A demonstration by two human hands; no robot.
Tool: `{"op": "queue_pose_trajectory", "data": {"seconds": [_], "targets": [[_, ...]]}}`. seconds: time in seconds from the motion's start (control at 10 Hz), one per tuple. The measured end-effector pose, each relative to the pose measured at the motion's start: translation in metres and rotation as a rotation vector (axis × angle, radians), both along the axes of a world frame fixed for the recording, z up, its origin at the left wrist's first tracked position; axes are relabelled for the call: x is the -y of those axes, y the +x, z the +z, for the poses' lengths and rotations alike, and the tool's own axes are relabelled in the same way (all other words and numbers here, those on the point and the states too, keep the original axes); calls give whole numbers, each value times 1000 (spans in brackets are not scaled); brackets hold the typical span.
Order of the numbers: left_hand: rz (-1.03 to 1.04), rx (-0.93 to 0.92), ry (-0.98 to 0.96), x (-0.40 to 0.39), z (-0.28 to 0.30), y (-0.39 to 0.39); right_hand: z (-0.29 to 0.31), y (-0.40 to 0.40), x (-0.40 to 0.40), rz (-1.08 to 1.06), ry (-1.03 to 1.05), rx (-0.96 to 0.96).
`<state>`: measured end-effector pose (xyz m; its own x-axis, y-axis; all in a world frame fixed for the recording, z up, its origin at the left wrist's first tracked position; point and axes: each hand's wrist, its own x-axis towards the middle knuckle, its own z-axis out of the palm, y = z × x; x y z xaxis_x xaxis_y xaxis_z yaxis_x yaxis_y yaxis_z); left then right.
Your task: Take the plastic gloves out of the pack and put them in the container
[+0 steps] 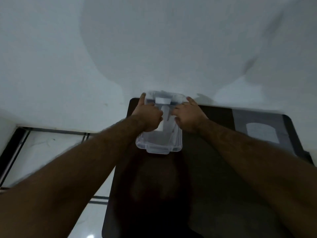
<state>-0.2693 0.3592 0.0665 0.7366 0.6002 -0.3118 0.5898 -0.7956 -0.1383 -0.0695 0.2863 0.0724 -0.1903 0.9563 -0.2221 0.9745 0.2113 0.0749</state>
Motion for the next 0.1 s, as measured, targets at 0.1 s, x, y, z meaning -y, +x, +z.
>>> {"op": "queue_pose_trajectory", "data": {"seconds": [0.1], "targets": [[161,220,62,8,34,13,29,26,9,-107,221,-84]]}}
